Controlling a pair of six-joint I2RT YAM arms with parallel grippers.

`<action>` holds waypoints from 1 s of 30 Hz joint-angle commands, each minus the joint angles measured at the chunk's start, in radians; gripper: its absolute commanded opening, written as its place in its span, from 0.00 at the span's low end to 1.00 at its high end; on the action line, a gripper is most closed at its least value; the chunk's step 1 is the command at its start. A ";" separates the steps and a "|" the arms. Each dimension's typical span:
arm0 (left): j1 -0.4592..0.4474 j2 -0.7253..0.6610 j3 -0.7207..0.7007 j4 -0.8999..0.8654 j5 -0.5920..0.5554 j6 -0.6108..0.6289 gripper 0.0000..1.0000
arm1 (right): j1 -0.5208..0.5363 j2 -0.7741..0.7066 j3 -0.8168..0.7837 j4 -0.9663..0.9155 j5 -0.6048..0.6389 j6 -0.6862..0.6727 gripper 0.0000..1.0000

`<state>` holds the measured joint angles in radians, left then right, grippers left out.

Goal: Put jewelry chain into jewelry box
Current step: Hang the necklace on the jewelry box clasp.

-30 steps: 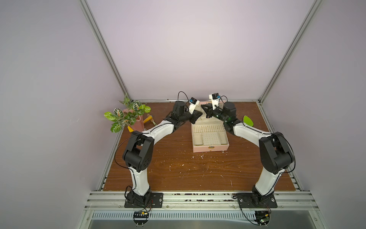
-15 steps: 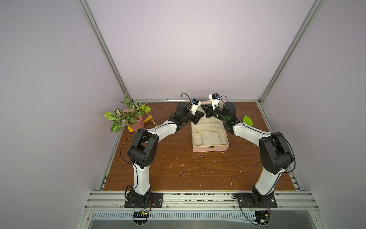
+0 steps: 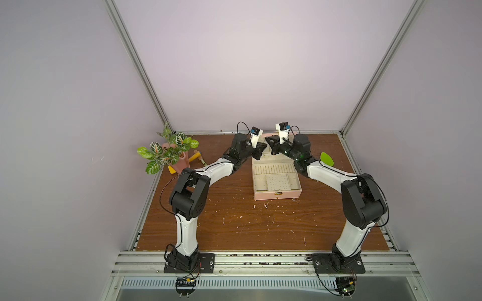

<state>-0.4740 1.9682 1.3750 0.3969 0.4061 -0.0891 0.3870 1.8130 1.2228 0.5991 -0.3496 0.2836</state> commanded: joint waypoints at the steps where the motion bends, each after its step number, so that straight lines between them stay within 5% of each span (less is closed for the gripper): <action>1: -0.003 0.008 0.024 0.033 -0.026 -0.005 0.14 | -0.002 -0.020 0.009 0.021 0.067 -0.004 0.00; 30: 0.009 0.006 0.027 0.048 -0.041 -0.027 0.14 | -0.006 0.008 -0.022 -0.035 0.171 -0.012 0.00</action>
<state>-0.4736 1.9682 1.3750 0.4118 0.3878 -0.1093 0.3859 1.8130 1.2182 0.5598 -0.2146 0.2764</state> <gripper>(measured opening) 0.144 0.047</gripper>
